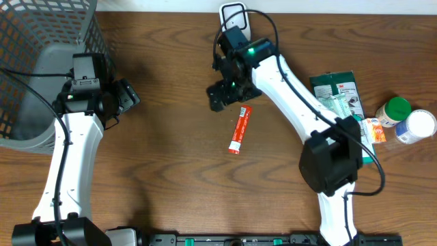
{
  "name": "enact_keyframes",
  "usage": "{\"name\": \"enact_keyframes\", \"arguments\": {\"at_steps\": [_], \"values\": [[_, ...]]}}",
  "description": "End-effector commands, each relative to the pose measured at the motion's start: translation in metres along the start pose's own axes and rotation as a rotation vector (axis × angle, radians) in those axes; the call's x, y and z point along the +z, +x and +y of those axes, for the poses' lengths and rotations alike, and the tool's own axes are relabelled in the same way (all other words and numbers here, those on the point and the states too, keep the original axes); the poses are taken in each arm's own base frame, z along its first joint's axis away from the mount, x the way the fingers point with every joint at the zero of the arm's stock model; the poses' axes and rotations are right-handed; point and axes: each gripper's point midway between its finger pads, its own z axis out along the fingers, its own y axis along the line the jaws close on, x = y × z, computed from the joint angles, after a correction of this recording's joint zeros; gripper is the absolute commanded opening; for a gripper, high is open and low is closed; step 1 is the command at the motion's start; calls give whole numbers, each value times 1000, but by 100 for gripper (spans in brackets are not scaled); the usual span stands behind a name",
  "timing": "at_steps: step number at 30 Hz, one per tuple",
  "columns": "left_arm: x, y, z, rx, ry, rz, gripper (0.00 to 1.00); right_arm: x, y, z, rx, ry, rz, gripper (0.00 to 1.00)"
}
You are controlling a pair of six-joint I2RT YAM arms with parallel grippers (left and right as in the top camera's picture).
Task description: Scan the item barcode
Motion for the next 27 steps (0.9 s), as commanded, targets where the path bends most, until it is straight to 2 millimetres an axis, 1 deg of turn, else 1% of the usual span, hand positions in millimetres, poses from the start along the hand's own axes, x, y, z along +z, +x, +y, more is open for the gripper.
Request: {"name": "enact_keyframes", "arguments": {"at_steps": [1, 2, 3, 4, 5, 7, 9, 11, 12, 14, 16, 18, 22, 23, 25, 27], "values": [[-5, -5, 4, -17, -8, -21, 84, 3, 5, 16, 35, -51, 22, 76], [-5, -5, 4, -17, -8, -21, 85, 6, 7, 13, 77, -30, 27, 64], [-5, -5, 4, -17, -8, -21, 85, 8, 8, 9, 131, -4, 29, 65], [-5, -5, 4, -17, -8, -21, 84, 12, 9, 4, 208, 32, 28, 72], [-5, -5, 4, -17, -8, -21, 84, 20, 11, -5, 323, 97, 12, 74], [-5, -5, 4, -17, -8, -21, 84, 31, 16, -13, 386, 160, 2, 75], [-5, -5, 4, -17, -8, -21, 84, 40, 27, -20, 448, 224, 11, 72], [-5, -5, 4, -17, -8, -21, 84, 48, 35, -26, 468, 279, 13, 68], [-5, -5, 4, -17, -8, -21, 85, 53, 43, -34, 495, 339, 11, 64], [-5, -5, 4, -17, -8, -21, 84, 60, 54, -41, 535, 384, 19, 64], [-5, -5, 4, -17, -8, -21, 84, 68, 63, -43, 570, 392, 33, 64], [-5, -5, 4, -17, -8, -21, 84, 80, 71, -41, 593, 365, 51, 63], [-5, -5, 4, -17, -8, -21, 84, 111, 88, -26, 605, 236, 105, 56], [-5, -5, 4, -17, -8, -21, 85, 116, 91, -25, 605, 224, 110, 54], [-5, -5, 4, -17, -8, -21, 84, 125, 99, -26, 602, 217, 114, 47], [-5, -5, 4, -17, -8, -21, 84, 129, 104, -29, 602, 226, 119, 32]]}}
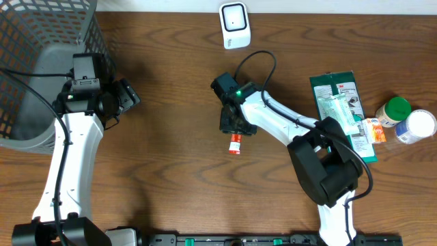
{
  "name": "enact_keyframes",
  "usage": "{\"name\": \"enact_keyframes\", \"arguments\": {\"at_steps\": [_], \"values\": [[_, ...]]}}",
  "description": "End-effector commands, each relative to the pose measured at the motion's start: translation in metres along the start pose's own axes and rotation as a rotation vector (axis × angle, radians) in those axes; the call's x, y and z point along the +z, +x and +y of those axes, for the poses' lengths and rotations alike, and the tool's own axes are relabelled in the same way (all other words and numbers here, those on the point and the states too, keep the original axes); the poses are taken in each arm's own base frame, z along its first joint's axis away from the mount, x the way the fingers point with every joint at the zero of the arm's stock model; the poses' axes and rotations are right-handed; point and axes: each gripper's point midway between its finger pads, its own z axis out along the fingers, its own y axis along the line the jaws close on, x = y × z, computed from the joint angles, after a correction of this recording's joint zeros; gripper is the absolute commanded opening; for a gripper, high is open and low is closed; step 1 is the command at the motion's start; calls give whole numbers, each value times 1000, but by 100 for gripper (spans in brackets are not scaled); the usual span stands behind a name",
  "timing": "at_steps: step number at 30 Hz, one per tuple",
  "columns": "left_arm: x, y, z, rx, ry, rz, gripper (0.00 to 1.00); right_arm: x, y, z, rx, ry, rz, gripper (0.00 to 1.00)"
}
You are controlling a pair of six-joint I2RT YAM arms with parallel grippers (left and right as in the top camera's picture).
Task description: Scan the item barcode
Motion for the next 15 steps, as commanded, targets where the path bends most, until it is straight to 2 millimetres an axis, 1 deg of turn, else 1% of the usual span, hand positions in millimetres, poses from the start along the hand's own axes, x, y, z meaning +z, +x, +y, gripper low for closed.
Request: {"name": "enact_keyframes", "arguments": {"at_steps": [1, 2, 7, 9, 10, 12, 13, 15], "values": [[-5, -5, 4, -17, -8, -21, 84, 32, 29, -14, -15, 30, 114, 9], [-5, -5, 4, -17, -8, -21, 84, 28, 25, -15, -33, 22, 108, 1], [-5, -5, 4, -17, -8, -21, 84, 0, 3, -18, -62, -28, 54, 1], [-5, -5, 4, -17, -8, -21, 84, -5, -3, -19, -72, -41, 37, 1], [-5, -5, 4, -17, -8, -21, 84, -6, -5, -20, -78, -45, 30, 4], [-5, -5, 4, -17, -8, -21, 84, -6, -5, -21, -78, -43, 32, 24], [-5, -5, 4, -17, -8, -21, 85, -5, -4, -22, -78, -41, 35, 31], [-5, -5, 4, -17, -8, -21, 84, -2, 0, -24, -82, -32, 42, 35]]}}
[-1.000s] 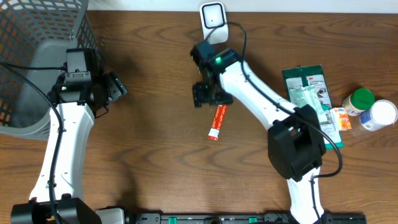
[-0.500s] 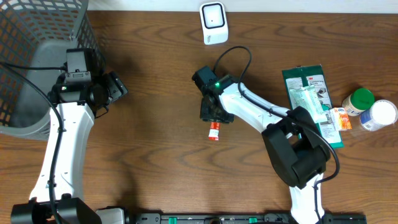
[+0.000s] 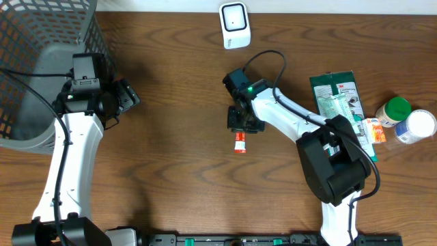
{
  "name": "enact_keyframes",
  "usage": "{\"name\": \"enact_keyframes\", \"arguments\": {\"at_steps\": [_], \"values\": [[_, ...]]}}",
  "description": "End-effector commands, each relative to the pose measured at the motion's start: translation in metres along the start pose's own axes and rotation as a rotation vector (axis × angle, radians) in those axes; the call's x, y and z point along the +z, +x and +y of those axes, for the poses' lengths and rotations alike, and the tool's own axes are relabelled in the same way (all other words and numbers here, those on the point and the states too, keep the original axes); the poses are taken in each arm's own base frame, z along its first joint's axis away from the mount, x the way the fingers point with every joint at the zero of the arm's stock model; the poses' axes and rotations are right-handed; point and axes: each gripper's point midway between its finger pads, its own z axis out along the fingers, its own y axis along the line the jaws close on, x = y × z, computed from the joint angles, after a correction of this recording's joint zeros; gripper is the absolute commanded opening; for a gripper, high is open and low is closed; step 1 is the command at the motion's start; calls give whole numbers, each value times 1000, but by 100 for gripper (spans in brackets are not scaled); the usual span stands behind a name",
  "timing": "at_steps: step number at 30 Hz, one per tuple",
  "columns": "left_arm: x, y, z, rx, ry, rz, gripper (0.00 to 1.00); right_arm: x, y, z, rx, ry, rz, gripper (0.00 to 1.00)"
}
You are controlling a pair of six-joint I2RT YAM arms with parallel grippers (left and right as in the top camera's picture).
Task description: Scan the item barcode
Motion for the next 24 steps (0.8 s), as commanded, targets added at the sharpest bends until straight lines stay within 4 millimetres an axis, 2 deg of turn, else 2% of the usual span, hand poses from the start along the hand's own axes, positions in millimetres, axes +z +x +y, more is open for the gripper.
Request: {"name": "enact_keyframes", "arguments": {"at_steps": [1, 5, 8, 10, 12, 16, 20, 24], "values": [[-5, -5, 4, -17, -8, -21, 85, 2, 8, -7, -26, 22, 10, 37], [-5, -5, 4, -17, -8, -21, 84, 3, 14, -5, -40, 30, 18, 42], [-5, -5, 4, -17, -8, -21, 84, 3, 20, -6, -46, 44, 37, 50], [-5, -5, 4, -17, -8, -21, 84, 3, 24, -7, -50, 53, 50, 50], [-5, -5, 4, -17, -8, -21, 84, 4, 27, -5, -57, 56, 54, 42], [-5, -5, 4, -17, -8, -21, 84, 5, 31, -1, -72, 55, 54, 2], [-5, -5, 4, -17, -8, -21, 84, -1, 31, 1, -128, 40, 58, 1], [-5, -5, 4, -17, -8, -21, 84, -32, 23, 5, -203, -9, 13, 1]]}}
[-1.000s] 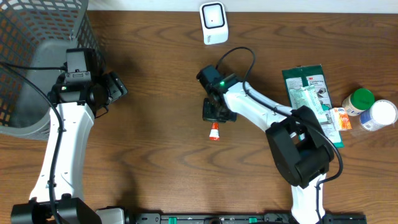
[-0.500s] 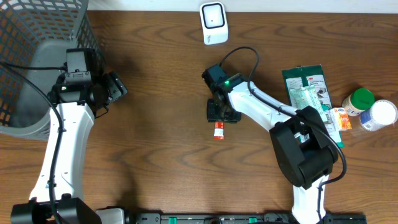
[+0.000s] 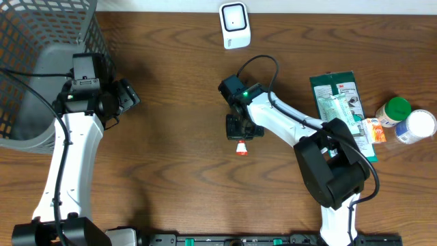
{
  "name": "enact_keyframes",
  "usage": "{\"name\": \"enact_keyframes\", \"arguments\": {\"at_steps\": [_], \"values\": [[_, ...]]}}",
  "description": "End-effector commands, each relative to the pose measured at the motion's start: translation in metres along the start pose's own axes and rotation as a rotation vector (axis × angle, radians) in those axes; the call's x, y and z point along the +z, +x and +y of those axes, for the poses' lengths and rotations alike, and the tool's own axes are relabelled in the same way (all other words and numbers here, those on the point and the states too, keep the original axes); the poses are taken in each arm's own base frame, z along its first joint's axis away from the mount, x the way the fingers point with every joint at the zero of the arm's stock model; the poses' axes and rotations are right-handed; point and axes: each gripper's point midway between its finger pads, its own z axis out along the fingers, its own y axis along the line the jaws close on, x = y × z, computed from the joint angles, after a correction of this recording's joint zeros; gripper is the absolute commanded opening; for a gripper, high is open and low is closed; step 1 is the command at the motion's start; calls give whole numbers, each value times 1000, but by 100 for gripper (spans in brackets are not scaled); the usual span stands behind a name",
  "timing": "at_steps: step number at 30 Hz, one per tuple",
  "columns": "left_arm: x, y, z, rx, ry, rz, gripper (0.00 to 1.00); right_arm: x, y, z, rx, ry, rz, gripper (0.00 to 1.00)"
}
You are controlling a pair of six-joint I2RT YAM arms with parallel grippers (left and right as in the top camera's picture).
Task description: Scan the item barcode
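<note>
A small red and white sachet (image 3: pixel 242 147) lies on the wooden table (image 3: pixel 171 157) at centre. Only its lower tip shows under my right gripper (image 3: pixel 241 134), which stands straight above it and looks shut on it. The white barcode scanner (image 3: pixel 234 25) stands at the table's far edge, well beyond the sachet. My left gripper (image 3: pixel 127 96) hangs at the left, beside the basket, open and holding nothing.
A grey wire basket (image 3: pixel 41 68) fills the far left corner. At the right lie a green 3M packet (image 3: pixel 339 102), a small orange packet (image 3: pixel 373 130), a green-capped bottle (image 3: pixel 395 111) and a white-capped bottle (image 3: pixel 418 126).
My right gripper has shifted slightly nearer and lower over the sachet. Less of the sachet shows, and its tip sits a little lower right. The left arm is unchanged.
My right gripper first hovered near the scanner, with the whole sachet lying bare on the table. Then it stood over the sachet's upper end. After that the sachet's tip shifted slightly right with it, and now only a short tip shows.
</note>
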Motion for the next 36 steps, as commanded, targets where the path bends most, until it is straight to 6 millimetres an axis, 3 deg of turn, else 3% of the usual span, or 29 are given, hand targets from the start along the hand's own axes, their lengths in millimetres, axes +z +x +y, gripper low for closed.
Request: {"name": "enact_keyframes", "arguments": {"at_steps": [1, 4, 9, 19, 27, 30, 32, 36], "values": [[-5, -5, 4, -17, -8, -21, 84, -38, -6, 7, -111, -63, -78, 1], [-5, -5, 4, -17, -8, -21, 84, -68, -9, 11, -167, -96, -148, 1], [-5, -5, 4, -17, -8, -21, 84, -82, -10, 12, -173, -112, -179, 1], [-5, -5, 4, -17, -8, -21, 85, -74, -13, 9, -143, -100, -195, 1], [-5, -6, 3, -18, -6, -25, 84, -33, -11, 7, -5, -124, -232, 2], [-5, -2, -2, -17, 25, -3, 84, -17, -6, 7, 13, -138, -243, 16], [-6, 10, -10, -16, 76, 56, 84, -11, -3, 5, 17, -138, -242, 49], [-9, 29, -31, -5, 184, 141, 84, -11, -7, 5, 20, -148, -256, 78]]}}
